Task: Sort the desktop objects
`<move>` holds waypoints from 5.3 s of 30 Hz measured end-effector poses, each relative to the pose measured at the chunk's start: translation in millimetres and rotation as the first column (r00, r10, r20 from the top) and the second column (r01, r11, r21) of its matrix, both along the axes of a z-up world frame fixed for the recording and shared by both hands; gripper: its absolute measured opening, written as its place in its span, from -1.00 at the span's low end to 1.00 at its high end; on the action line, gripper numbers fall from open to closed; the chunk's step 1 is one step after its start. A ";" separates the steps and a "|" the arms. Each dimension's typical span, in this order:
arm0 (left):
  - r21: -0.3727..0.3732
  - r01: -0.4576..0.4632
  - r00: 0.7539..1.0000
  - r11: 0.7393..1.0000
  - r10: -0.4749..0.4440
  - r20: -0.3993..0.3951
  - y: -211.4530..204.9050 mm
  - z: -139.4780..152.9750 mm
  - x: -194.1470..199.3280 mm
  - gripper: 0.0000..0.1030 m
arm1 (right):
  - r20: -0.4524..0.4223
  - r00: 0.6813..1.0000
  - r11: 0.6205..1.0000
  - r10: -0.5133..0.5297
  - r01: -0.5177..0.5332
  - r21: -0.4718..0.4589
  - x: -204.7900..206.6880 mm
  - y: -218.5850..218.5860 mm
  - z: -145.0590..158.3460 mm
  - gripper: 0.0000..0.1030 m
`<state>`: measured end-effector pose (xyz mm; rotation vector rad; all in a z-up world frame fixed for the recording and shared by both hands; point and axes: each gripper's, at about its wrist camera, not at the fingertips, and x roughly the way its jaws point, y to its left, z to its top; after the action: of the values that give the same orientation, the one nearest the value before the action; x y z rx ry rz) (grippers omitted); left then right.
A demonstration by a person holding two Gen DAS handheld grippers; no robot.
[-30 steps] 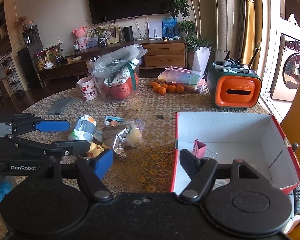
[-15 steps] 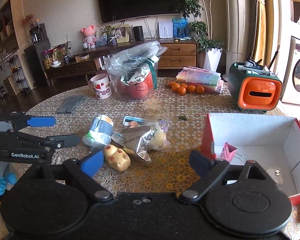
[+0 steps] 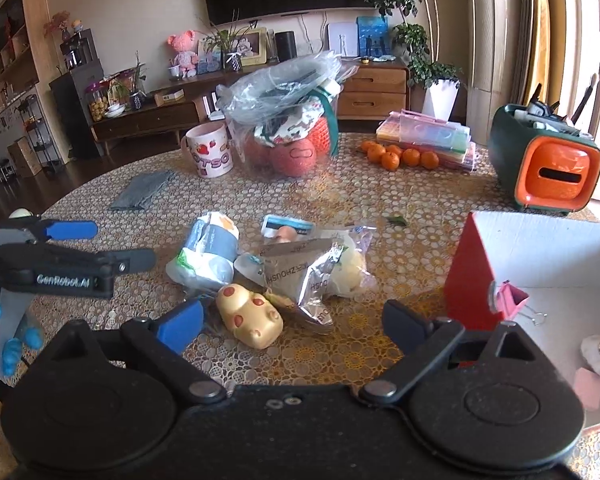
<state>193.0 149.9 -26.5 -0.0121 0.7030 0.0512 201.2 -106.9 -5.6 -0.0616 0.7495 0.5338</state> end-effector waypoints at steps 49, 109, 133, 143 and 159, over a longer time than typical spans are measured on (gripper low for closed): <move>-0.038 -0.003 0.991 0.999 -0.002 -0.136 11.9 -84.5 89.0 0.63 | -0.172 0.985 1.000 0.006 -0.009 -0.017 41.6 69.2 -98.4 0.06; -0.026 0.089 0.994 0.996 -0.087 0.059 -23.1 11.6 -13.7 -0.99 | -0.024 0.992 0.988 -0.122 0.124 0.093 -35.3 -65.0 3.2 -0.08; 0.000 -0.045 0.975 0.999 0.043 -0.216 -22.0 -45.1 3.6 0.65 | -0.020 0.985 0.980 -0.171 0.172 0.104 -50.0 -109.9 1.4 -0.07; 0.003 -0.068 0.964 0.998 0.066 -0.258 -25.3 -61.4 12.5 0.64 | -0.024 0.983 0.977 -0.182 0.184 0.112 -49.5 -120.8 -1.4 -0.07; 0.025 -0.080 0.982 0.996 0.083 -0.172 -36.4 -40.7 -6.0 -0.33 | 0.000 0.978 0.972 -0.207 0.205 0.116 -52.5 -151.5 4.6 -0.07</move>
<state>187.0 113.6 -67.2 -0.0190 0.8756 0.1386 148.7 -258.4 -1.0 0.1198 0.7023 0.3771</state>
